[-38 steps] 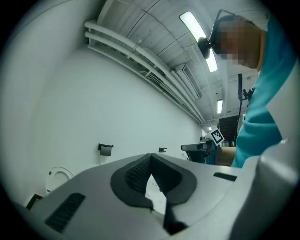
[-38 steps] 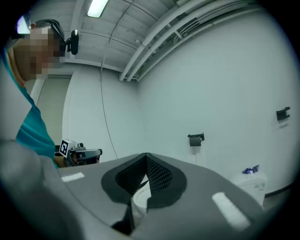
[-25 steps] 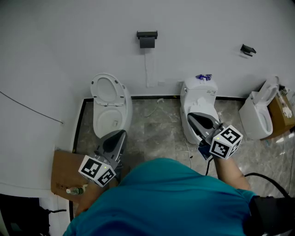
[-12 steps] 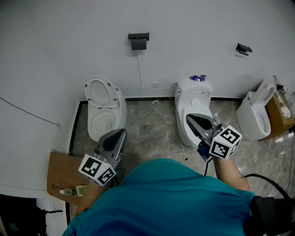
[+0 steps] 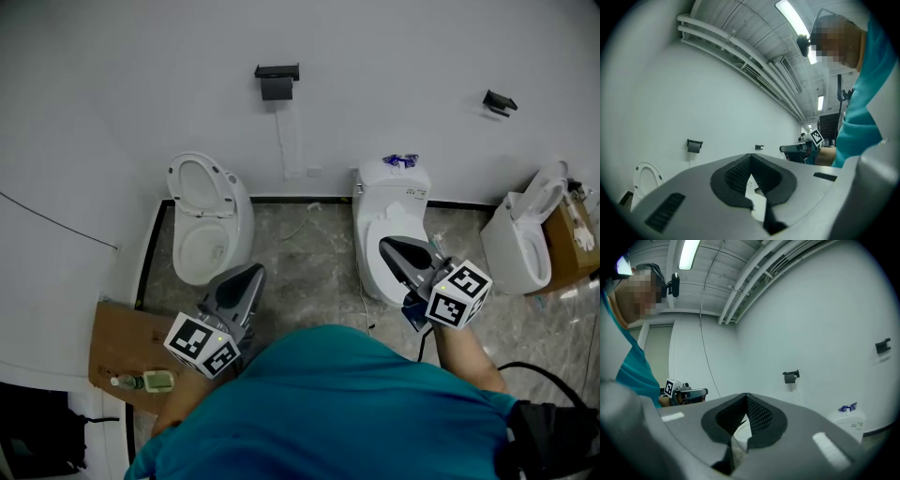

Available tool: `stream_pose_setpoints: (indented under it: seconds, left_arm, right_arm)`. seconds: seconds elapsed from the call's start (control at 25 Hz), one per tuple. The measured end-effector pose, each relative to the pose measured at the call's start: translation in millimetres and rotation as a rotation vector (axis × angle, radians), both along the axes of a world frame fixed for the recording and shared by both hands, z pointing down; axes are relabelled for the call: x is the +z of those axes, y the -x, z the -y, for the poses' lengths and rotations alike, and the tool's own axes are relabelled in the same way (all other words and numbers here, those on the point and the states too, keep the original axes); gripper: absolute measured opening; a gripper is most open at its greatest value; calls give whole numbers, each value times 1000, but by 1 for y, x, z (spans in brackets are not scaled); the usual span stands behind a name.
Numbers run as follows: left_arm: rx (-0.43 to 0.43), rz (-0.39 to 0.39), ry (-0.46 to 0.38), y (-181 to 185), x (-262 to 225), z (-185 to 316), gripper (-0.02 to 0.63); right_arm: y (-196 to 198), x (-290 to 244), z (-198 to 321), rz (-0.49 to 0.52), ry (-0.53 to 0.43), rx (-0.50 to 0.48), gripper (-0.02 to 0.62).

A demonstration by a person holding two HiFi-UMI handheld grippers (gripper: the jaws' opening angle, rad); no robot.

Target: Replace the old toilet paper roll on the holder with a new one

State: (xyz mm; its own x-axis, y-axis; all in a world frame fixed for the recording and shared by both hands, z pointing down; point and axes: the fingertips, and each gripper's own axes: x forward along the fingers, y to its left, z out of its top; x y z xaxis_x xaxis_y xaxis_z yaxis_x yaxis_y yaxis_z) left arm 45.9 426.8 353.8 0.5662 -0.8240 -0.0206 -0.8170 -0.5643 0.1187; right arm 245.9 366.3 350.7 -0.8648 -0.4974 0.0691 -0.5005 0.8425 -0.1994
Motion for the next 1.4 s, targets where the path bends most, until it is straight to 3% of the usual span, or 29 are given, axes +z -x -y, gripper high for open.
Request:
stream_pose_setpoints:
  seconds: [0.36,0.72,1.04,1.4]
  left_arm:
    - [27,-20,-6,42,4,38,9]
    - [96,-17,-31,141,-9,106,8]
    - [98,-19,-5,238,-4,161,8]
    - [81,-34,8,263,7,212,8]
  right_arm:
    - [45,2,34,-25,-17,13,3]
    - [144,-18,99,-42,-37,64,3]
    - [235,-23,156,-62,-40,73,3]
    - [260,-14,212,-68,-27,60,3]
